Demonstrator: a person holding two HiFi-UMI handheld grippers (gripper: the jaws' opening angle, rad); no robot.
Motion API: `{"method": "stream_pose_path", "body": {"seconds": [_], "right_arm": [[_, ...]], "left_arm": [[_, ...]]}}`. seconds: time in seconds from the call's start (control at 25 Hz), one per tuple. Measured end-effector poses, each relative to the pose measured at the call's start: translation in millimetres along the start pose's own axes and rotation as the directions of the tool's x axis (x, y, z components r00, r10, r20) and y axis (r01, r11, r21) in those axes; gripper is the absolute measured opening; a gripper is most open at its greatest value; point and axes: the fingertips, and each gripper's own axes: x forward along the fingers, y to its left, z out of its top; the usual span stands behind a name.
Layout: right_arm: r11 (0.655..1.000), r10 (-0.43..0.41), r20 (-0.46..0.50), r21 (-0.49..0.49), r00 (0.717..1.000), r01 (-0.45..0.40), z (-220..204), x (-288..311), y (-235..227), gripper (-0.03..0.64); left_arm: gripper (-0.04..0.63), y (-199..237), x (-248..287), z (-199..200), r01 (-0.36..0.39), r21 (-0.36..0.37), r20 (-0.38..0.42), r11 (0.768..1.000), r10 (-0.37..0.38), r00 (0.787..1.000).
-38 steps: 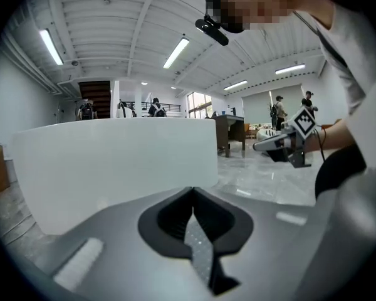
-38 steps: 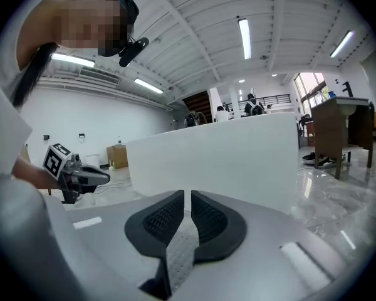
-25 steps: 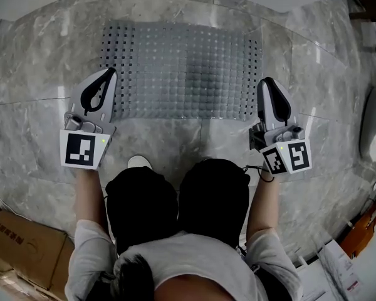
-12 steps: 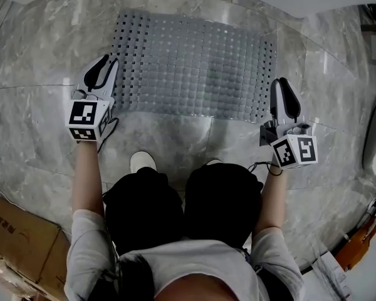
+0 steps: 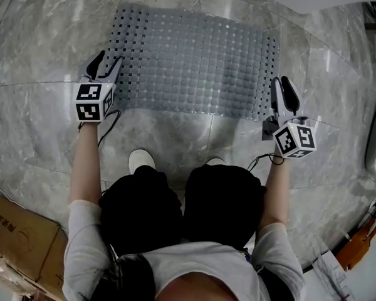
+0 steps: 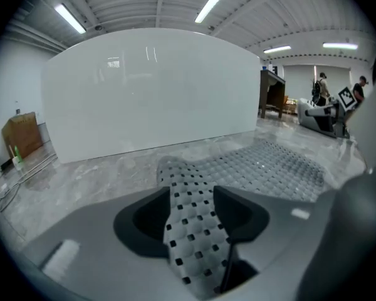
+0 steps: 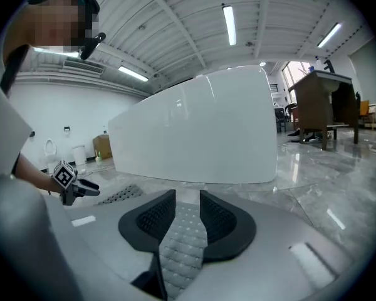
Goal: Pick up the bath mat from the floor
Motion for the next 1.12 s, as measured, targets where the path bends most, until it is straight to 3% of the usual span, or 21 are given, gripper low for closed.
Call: {"method": "stream_pose_path", "body": {"seconds": [0.6,0.96,1.12], "right_arm": [[0.984,-0.137,-0.171,0.093,0.976,0.154,-95,8,-71,0.224],[0.962,-0.183,-0.316,0.136,0.931,0.236,-156,13,-95,0.279],[0.949,-0.208,-0.353,0.154,0.912,0.276,-173,13,-103,0.295]], "left_arm": [[0.252,2,27,-47,-0.007,-0.033,-0.137,0.999,0.003,0.991],[0.278,5,39,-66,-0.011,-0.053,-0.187,0.999,0.001,0.982],[0.279,8,42,-69,-0.024,-0.025,-0.197,0.999,0.018,0.980]]}}
